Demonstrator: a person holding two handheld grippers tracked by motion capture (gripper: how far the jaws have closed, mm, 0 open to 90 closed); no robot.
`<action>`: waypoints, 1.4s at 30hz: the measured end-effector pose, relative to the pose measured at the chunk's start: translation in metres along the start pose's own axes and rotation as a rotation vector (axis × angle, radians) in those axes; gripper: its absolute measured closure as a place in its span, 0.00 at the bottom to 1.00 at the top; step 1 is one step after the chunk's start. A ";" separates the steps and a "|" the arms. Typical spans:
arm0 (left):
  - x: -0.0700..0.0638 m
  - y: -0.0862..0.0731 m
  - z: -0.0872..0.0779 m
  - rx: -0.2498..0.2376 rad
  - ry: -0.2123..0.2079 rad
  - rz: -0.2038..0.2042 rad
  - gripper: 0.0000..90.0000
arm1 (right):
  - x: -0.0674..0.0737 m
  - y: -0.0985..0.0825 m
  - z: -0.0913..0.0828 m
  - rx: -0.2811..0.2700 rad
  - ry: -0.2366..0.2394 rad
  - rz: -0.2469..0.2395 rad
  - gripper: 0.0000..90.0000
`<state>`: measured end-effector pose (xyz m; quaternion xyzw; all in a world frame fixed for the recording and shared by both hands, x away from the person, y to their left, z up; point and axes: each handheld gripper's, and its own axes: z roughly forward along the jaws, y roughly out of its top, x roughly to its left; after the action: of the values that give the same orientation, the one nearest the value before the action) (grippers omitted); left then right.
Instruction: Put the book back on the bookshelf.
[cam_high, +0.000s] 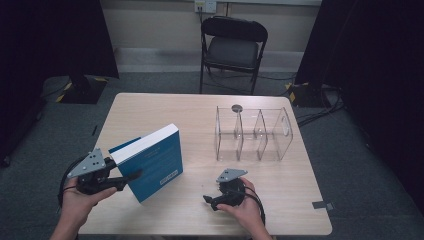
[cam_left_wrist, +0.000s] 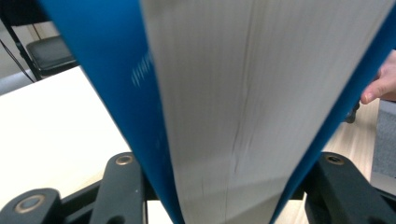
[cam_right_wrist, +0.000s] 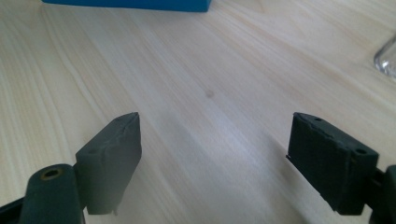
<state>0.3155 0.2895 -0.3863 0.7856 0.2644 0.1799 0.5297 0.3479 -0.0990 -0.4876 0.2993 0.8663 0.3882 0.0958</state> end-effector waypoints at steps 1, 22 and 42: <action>-0.001 -0.001 0.001 -0.008 0.001 -0.010 0.55 | 0.000 0.006 -0.001 0.011 0.007 -0.023 0.19; 0.004 -0.003 0.012 -0.026 0.030 0.002 0.52 | -0.003 0.040 -0.003 0.028 0.049 -0.055 0.21; -0.005 0.002 -0.003 0.078 -0.072 0.026 0.68 | 0.002 0.051 -0.007 0.056 0.088 -0.088 0.22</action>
<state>0.3101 0.2877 -0.3833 0.8149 0.2417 0.1482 0.5055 0.3662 -0.0753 -0.4455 0.2464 0.8925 0.3720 0.0662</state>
